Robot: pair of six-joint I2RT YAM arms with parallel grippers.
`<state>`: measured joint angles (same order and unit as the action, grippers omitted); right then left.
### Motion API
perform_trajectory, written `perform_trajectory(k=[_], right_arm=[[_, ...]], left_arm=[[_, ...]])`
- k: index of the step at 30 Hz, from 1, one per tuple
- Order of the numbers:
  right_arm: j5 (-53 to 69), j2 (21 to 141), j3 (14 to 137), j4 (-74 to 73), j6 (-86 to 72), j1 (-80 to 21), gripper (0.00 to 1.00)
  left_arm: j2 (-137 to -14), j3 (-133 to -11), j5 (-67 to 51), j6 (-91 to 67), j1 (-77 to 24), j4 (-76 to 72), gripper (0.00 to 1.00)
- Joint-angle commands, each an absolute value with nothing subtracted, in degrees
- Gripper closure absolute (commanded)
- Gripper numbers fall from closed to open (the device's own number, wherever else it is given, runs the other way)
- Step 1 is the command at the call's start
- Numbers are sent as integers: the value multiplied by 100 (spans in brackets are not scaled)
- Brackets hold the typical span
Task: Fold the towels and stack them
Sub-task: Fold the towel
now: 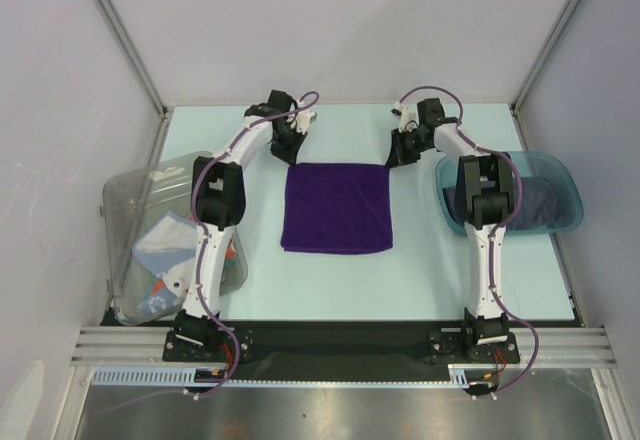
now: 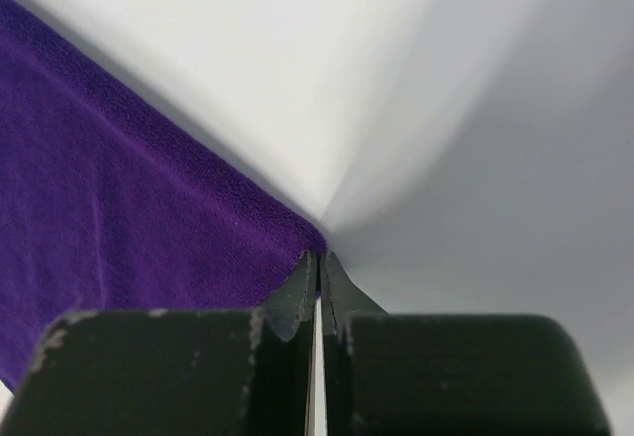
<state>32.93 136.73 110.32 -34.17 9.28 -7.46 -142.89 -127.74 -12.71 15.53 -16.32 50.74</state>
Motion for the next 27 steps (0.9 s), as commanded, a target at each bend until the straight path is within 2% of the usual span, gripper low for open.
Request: perform_trajectory(k=[1, 5, 9, 15, 22, 27], right_arm=[[3349, 13711, 11162, -3402, 1046, -703, 100], [3103, 13203, 10944, -2963, 783, -677, 100], [2910, 11992, 10302, -1945, 502, -677, 100], [2628, 10926, 9765, -1249, 255, -633, 100], [2540, 9881, 9344, -1125, 132, -633, 100], [2505, 8756, 8791, -1265, 26, -650, 100]], left_arm=[[-14256, -13017, -1459, 1573, -1608, 5019, 100], [-13975, -13008, -1012, 1433, -1608, 4922, 100], [-13239, -12807, -643, 1292, -1608, 4677, 100], [-12130, -12323, -781, 1038, -1617, 4175, 100], [-11155, -12270, -975, 975, -1687, 4455, 99], [-10120, -11604, -809, 958, -1872, 4491, 100]])
